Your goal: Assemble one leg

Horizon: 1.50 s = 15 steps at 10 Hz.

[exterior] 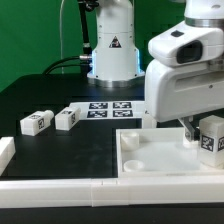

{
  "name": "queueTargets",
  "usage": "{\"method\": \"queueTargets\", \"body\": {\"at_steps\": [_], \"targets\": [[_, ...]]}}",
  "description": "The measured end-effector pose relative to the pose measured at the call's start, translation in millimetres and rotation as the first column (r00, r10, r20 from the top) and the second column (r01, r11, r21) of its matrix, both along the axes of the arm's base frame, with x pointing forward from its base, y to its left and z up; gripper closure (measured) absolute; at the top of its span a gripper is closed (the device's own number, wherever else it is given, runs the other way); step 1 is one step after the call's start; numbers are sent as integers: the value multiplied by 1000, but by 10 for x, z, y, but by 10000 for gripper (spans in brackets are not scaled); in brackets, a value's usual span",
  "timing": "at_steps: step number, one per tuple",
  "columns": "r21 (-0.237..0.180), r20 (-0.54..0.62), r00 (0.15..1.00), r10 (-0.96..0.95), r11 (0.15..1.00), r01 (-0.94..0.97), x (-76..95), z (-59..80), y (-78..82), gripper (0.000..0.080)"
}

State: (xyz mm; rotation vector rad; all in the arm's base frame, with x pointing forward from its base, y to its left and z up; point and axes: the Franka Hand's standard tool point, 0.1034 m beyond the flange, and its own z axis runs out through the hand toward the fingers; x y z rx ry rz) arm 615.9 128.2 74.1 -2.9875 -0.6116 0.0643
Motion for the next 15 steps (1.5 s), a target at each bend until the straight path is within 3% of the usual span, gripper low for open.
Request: {"method": "queueTargets", "body": {"at_steps": [4, 6, 9, 11, 13, 15], "targets": [[5, 15, 998, 61, 998, -61, 2, -11, -1, 163], [1, 16, 998, 60, 998, -60, 8, -15, -30, 500], [-2, 9, 1000, -15, 1000, 15, 8, -21, -45, 502], [-15, -7, 968, -249, 968, 249, 9, -22, -59, 502], [4, 22, 832, -555, 832, 555, -3, -12, -76, 502], [-5, 8, 681, -732, 681, 732, -17, -35, -77, 502]]}}
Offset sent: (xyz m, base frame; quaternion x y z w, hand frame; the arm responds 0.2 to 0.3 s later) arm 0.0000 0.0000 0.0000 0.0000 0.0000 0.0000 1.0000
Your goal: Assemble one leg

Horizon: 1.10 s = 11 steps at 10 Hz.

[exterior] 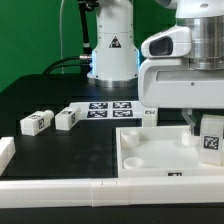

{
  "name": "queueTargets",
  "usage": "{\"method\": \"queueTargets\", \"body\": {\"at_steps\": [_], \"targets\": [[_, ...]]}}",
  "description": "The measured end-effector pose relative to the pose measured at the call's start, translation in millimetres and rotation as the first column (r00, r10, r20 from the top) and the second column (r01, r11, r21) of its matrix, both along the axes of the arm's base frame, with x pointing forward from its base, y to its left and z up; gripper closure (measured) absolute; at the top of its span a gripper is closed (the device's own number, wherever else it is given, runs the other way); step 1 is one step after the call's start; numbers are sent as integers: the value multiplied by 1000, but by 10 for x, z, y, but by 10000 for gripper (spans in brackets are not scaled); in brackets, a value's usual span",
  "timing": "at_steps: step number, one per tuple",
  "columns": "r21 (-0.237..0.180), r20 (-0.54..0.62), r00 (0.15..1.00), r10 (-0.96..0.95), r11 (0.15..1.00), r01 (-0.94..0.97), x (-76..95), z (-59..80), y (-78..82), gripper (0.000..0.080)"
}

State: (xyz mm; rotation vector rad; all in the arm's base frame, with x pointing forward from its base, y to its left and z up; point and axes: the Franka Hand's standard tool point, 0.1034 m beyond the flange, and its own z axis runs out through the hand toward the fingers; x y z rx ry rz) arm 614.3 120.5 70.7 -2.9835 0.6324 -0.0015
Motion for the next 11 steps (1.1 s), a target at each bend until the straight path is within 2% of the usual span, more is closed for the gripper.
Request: {"method": "queueTargets", "body": {"at_steps": [2, 3, 4, 5, 6, 7, 8, 9, 10, 11], "targets": [[6, -22, 948, -319, 948, 319, -16, -18, 26, 502], [7, -33, 887, -460, 888, 460, -14, -18, 44, 502], [5, -45, 819, -573, 819, 573, -13, -16, 58, 502], [7, -50, 808, -587, 809, 588, -12, -17, 55, 502], [9, -48, 825, -563, 826, 564, -13, -18, 55, 502], [10, -46, 841, -540, 841, 541, -14, -20, 60, 337], [10, -45, 848, -528, 849, 529, -15, -19, 65, 337], [12, -37, 882, -471, 882, 471, -11, -16, 65, 194], [11, -13, 963, -268, 963, 268, -3, -15, 35, 163], [7, 2, 993, -115, 993, 115, -2, -21, 16, 163]]}}
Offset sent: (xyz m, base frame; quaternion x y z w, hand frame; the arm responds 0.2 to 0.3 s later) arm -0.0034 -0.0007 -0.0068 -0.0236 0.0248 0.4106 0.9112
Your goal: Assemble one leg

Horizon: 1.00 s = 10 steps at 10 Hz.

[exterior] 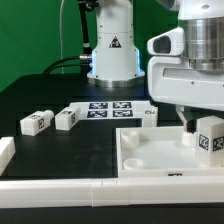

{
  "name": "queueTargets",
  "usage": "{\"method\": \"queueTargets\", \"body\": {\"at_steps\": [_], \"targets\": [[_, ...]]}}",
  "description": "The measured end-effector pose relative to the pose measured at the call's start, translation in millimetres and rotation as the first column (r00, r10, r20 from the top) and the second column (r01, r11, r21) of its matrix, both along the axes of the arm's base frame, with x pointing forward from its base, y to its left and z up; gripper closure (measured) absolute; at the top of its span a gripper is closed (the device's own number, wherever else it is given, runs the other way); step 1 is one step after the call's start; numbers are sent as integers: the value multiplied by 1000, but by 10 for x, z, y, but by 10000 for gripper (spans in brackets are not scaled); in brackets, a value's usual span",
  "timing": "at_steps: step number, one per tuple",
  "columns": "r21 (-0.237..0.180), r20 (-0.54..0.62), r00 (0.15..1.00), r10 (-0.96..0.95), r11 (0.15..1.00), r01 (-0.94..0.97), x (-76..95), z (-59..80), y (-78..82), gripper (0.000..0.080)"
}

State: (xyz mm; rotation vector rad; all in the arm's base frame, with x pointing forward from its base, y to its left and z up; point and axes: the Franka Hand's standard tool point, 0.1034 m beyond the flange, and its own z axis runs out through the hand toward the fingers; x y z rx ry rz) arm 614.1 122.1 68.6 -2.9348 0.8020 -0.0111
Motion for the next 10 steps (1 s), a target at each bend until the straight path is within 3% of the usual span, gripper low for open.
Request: {"method": "queueTargets", "body": {"at_steps": [1, 3, 7, 8, 10], "targets": [[-9, 9, 992, 126, 992, -126, -8, -13, 12, 152], [-78, 21, 882, 471, 880, -468, -8, -10, 55, 150], [-108, 1, 645, 765, 641, -760, -8, 4, 63, 150], [-106, 1, 652, 758, 649, -753, -8, 4, 66, 150], [-106, 1, 652, 758, 649, -754, -8, 4, 63, 410]]}}
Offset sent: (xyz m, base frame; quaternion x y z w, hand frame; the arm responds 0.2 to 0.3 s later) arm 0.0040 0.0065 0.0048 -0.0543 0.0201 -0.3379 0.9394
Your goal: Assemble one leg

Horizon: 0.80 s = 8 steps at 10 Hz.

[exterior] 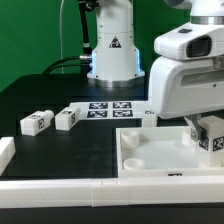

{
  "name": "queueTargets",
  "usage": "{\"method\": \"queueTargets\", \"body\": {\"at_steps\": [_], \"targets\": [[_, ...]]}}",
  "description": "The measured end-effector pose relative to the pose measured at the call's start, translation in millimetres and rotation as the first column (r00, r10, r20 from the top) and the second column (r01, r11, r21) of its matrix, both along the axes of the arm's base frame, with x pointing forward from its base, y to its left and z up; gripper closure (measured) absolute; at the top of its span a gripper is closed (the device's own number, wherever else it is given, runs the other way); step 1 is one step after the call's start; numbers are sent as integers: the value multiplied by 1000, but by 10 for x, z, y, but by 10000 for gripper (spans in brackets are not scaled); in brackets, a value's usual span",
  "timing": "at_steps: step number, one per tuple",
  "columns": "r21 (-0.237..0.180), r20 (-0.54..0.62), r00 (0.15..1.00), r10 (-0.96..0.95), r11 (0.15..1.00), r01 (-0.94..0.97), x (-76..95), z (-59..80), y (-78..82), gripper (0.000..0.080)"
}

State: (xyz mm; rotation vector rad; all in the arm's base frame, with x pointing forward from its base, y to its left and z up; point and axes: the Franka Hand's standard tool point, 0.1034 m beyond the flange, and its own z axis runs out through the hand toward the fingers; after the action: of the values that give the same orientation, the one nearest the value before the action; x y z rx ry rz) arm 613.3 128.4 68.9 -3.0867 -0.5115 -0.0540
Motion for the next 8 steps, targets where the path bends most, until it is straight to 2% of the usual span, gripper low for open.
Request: {"method": "queueTargets", "body": {"at_steps": [1, 2, 6, 8], "targets": [[-2, 1, 1000, -2, 1000, 2, 6, 2, -21, 410], [-2, 1, 1000, -2, 1000, 2, 6, 1, -23, 508], [-1, 0, 999, -35, 999, 35, 6, 1, -27, 508], [33, 19, 921, -388, 921, 387, 2, -7, -40, 508]]}}
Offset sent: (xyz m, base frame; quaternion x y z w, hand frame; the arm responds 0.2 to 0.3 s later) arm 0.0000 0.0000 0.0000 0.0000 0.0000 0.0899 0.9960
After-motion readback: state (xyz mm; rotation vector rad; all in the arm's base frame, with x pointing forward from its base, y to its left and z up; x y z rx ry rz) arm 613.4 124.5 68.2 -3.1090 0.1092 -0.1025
